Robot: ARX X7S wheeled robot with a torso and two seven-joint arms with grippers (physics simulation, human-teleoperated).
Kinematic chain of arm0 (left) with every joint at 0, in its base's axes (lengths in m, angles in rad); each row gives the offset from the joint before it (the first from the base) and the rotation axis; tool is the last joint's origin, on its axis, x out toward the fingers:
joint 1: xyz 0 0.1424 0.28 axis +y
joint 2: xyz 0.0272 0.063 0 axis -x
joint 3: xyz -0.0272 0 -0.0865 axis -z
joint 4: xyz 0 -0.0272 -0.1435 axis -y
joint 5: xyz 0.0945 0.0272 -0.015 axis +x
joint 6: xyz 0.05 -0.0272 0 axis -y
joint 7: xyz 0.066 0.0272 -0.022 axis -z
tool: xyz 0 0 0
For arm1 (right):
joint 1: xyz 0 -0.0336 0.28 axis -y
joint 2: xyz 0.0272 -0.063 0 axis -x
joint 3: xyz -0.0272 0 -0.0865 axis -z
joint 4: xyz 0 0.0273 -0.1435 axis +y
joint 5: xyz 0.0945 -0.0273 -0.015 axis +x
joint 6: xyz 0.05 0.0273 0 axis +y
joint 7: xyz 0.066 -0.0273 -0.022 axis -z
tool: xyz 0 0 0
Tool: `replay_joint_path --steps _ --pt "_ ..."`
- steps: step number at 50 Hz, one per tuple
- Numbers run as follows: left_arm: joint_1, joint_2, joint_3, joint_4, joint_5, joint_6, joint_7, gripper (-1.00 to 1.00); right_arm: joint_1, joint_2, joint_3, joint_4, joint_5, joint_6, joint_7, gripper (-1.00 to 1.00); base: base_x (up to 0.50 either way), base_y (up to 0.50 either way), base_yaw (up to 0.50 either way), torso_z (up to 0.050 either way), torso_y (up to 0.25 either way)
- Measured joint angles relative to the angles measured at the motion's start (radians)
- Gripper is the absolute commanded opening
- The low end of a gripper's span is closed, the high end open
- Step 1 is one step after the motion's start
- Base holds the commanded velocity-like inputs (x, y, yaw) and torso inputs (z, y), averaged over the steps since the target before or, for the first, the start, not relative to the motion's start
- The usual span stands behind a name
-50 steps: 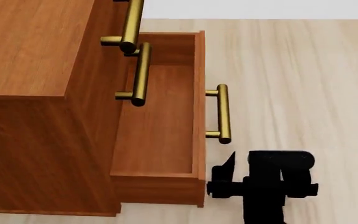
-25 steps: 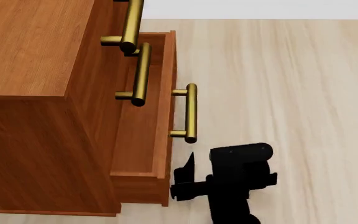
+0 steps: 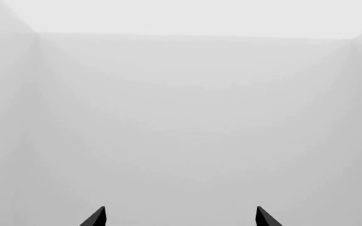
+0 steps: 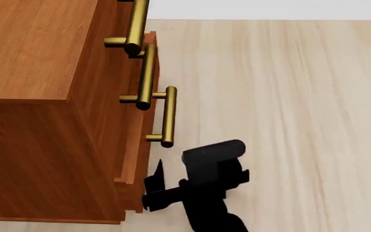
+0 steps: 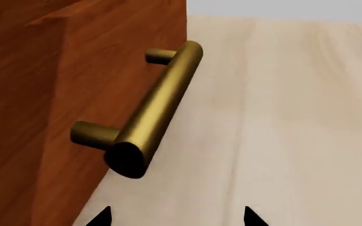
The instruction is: Close the bottom drawer of the cabinet and open the top drawer.
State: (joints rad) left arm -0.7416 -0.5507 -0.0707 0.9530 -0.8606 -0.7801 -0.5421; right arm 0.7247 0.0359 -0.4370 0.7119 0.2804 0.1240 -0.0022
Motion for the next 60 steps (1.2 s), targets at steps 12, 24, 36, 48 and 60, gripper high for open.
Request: replay_joint_path --steps 12,24,36,48,60 --pt "-0.010 -0.014 -0.005 0.000 -0.014 -0.001 -0.010 1.00 0.046 -0.014 -0.071 0.041 0.100 0.004 -0.049 1.00 0.00 0.00 0.00 0.000 0.000" --pt "-0.026 -0.027 -0.008 0.005 -0.037 -0.009 -0.026 1.00 0.075 -0.006 -0.129 0.057 0.181 0.016 -0.087 1.00 0.00 0.00 0.00 0.000 0.000" --pt "-0.036 -0.034 -0.004 0.008 -0.050 -0.011 -0.038 1.00 0.075 0.029 -0.176 0.010 0.234 0.046 -0.108 1.00 0.00 0.00 0.00 0.000 0.000" --pt "-0.049 -0.031 0.015 0.006 -0.053 -0.009 -0.048 1.00 -0.030 0.133 -0.208 -0.298 0.326 0.122 -0.008 1.00 0.00 0.00 0.00 0.000 0.000" --pt "-0.065 -0.022 0.041 -0.002 -0.047 -0.003 -0.049 1.00 -0.149 0.268 -0.192 -0.628 0.410 0.193 0.106 1.00 0.00 0.00 0.00 0.000 0.000"
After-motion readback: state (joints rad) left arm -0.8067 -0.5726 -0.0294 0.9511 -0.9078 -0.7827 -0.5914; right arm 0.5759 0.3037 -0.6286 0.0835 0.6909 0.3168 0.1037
